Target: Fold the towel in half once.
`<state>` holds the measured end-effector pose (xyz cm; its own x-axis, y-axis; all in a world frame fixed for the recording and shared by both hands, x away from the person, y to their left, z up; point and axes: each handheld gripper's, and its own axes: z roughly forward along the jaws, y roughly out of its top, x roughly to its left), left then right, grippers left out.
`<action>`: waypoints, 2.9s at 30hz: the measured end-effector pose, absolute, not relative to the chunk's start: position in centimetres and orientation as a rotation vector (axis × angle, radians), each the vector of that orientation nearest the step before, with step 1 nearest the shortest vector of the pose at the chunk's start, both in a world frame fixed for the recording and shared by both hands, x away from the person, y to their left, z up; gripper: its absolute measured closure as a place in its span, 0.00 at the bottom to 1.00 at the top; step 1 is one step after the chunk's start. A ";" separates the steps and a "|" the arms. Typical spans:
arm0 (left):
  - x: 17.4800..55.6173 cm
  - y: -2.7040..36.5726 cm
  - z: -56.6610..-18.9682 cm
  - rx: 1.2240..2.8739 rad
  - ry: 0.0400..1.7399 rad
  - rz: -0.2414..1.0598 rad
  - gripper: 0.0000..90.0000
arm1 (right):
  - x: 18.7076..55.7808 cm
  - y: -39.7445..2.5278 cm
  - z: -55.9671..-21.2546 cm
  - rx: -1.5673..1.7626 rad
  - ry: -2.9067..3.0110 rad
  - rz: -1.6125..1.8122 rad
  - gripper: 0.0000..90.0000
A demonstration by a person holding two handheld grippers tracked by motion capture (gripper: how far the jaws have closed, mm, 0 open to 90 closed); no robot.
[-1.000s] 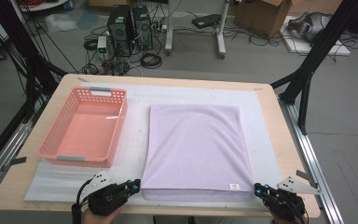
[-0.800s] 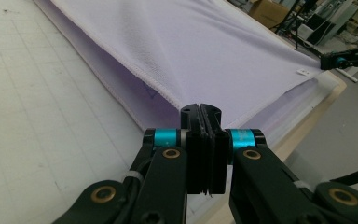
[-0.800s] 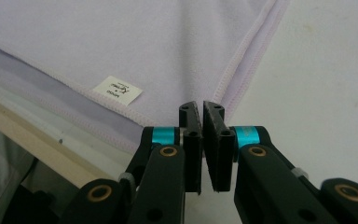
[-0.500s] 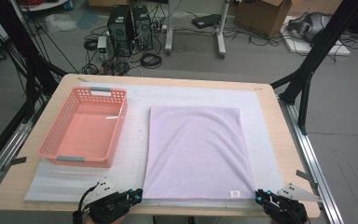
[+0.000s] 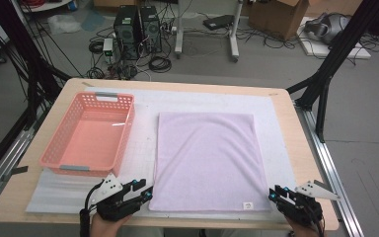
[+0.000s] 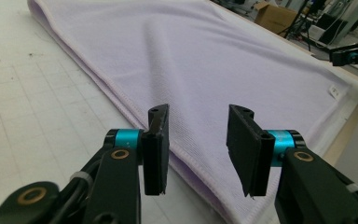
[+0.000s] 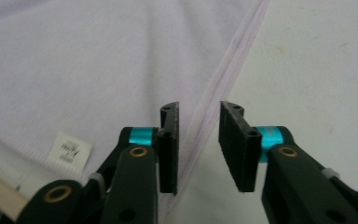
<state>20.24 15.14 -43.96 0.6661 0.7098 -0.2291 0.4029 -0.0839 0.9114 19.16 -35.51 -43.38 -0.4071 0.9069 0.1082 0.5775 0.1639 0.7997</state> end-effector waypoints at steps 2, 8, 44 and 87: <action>20.9 15.0 -43.9 1.705 0.908 0.322 0.66 | 20.5 -35.7 -43.6 1.428 2.049 1.118 0.82; 22.9 14.9 -43.8 1.707 0.891 0.329 0.65 | 24.0 -35.2 -43.8 1.441 2.049 1.141 0.86; 28.3 14.6 -44.2 1.694 0.944 0.265 0.64 | 35.8 -34.0 -44.9 1.473 2.026 0.999 0.97; 28.1 12.9 -43.4 1.619 0.814 0.315 0.22 | 25.4 -36.6 -42.5 1.262 1.964 1.257 0.22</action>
